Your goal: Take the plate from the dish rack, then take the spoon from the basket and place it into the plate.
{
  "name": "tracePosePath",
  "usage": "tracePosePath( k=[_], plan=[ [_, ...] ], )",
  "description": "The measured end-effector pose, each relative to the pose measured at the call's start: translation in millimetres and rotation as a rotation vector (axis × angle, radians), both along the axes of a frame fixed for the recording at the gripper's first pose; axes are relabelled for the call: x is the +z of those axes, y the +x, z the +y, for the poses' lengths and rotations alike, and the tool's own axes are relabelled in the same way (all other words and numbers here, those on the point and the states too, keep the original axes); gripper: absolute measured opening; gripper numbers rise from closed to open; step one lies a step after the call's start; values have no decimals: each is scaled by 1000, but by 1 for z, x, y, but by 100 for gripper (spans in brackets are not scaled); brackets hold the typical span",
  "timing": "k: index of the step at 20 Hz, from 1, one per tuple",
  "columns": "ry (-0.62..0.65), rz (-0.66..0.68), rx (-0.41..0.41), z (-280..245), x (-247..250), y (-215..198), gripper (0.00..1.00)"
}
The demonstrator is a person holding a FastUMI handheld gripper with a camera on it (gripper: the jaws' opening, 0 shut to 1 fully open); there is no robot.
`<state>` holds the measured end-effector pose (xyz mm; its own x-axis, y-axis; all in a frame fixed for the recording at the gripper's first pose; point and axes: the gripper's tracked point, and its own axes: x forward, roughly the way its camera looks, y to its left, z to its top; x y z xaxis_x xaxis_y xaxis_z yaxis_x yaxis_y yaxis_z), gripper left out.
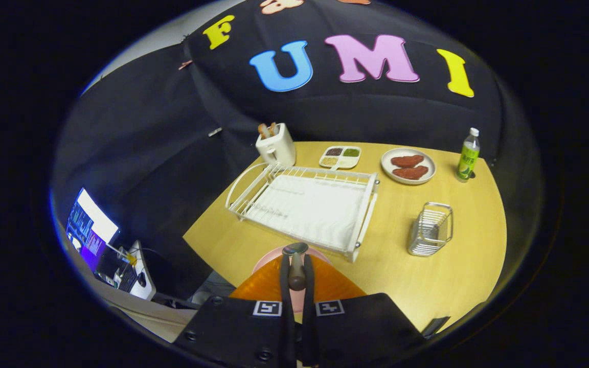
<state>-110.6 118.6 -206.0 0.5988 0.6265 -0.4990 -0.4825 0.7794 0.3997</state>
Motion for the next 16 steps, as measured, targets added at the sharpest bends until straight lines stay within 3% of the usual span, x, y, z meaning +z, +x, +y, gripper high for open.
tracePosePath(
  k=[7,16],
  plan=[
    [-91,3,103,61,-69,3,9],
    [-60,25,126,87,-103,10,9]
  ],
)
